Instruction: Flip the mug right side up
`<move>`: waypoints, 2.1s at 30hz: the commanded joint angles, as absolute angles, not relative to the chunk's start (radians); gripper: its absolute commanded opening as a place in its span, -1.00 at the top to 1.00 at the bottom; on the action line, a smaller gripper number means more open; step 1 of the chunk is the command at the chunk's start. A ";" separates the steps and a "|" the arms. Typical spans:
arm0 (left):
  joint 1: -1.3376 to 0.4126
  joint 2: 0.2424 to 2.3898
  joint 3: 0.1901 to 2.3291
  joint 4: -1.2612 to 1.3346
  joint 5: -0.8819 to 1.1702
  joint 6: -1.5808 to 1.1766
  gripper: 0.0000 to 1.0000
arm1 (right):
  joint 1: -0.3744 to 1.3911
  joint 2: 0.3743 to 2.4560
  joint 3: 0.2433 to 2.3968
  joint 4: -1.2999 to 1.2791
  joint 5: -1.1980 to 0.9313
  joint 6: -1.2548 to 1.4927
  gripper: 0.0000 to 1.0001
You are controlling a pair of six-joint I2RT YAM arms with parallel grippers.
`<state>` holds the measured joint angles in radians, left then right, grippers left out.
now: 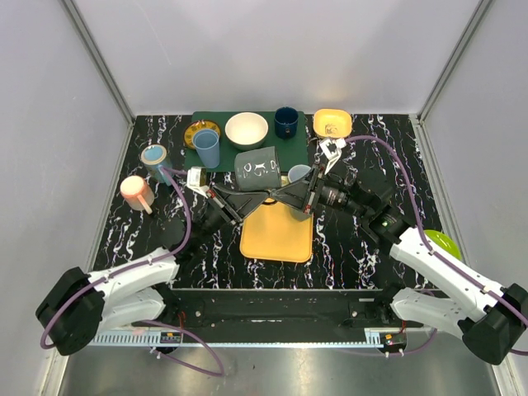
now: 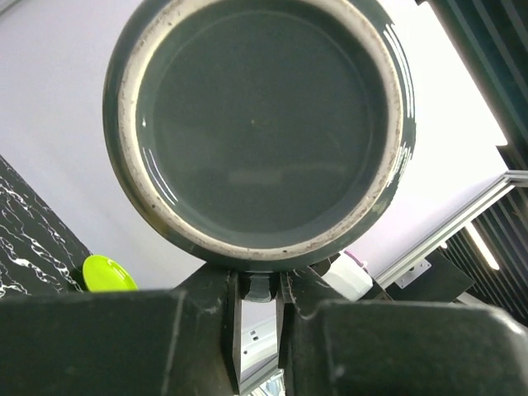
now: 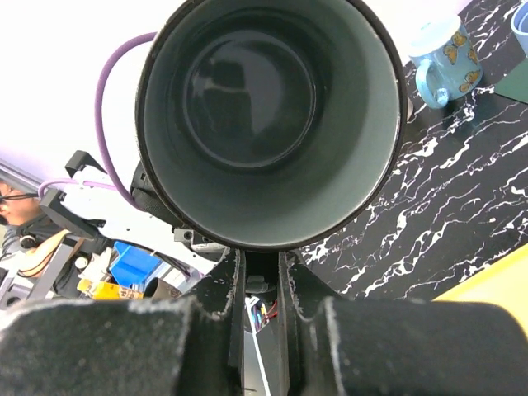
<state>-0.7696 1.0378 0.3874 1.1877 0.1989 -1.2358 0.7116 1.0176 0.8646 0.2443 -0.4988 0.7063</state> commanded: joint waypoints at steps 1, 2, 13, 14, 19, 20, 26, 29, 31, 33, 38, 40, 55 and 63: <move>-0.772 1.039 0.468 1.332 0.210 -1.278 1.00 | 0.736 1.022 0.882 0.179 -0.604 0.638 1.00; -0.770 1.031 0.469 1.315 0.219 -1.266 1.00 | 0.736 1.014 0.885 0.164 -0.603 0.635 1.00; -0.767 0.634 0.446 0.729 0.057 -0.980 1.00 | 0.736 0.942 0.962 -0.046 -0.514 0.543 -0.51; -0.767 0.599 0.460 0.590 0.040 -0.915 1.00 | 0.736 0.931 0.968 -0.087 -0.496 0.532 -0.60; -0.767 0.401 0.628 -0.053 -0.301 -0.707 1.00 | 0.736 0.897 0.985 -0.215 -0.319 0.491 -0.75; -0.767 0.391 0.653 -0.254 -0.371 -0.678 1.00 | 0.736 0.887 0.982 -0.247 -0.272 0.488 -0.75; -0.759 0.538 0.785 -0.769 -0.721 -0.684 1.00 | 0.736 0.896 0.959 -0.340 -0.141 0.459 -0.75; -0.701 0.658 0.798 -0.779 -0.709 -0.666 1.00 | 0.736 0.910 0.957 -0.360 -0.083 0.457 -0.75; -0.593 0.721 0.775 -0.732 -0.622 -0.637 1.00 | 0.736 0.911 0.953 -0.362 -0.080 0.459 -0.75; -0.493 0.780 0.749 -0.640 -0.533 -0.591 1.00 | 0.736 0.911 0.948 -0.362 -0.075 0.465 -0.76; -0.229 0.926 0.696 -0.473 -0.344 -0.542 1.00 | 0.736 0.904 0.937 -0.353 -0.083 0.479 -0.75; -0.195 1.008 0.710 -0.433 -0.336 -0.538 1.00 | 0.736 0.905 0.928 -0.344 -0.087 0.483 -0.75; -0.052 1.384 0.819 -0.307 -0.233 -0.575 1.00 | 0.736 0.928 0.934 -0.357 -0.083 0.476 -0.75; -0.025 1.414 0.816 -0.336 -0.212 -0.581 0.04 | 0.736 0.930 0.937 -0.377 -0.057 0.453 -0.78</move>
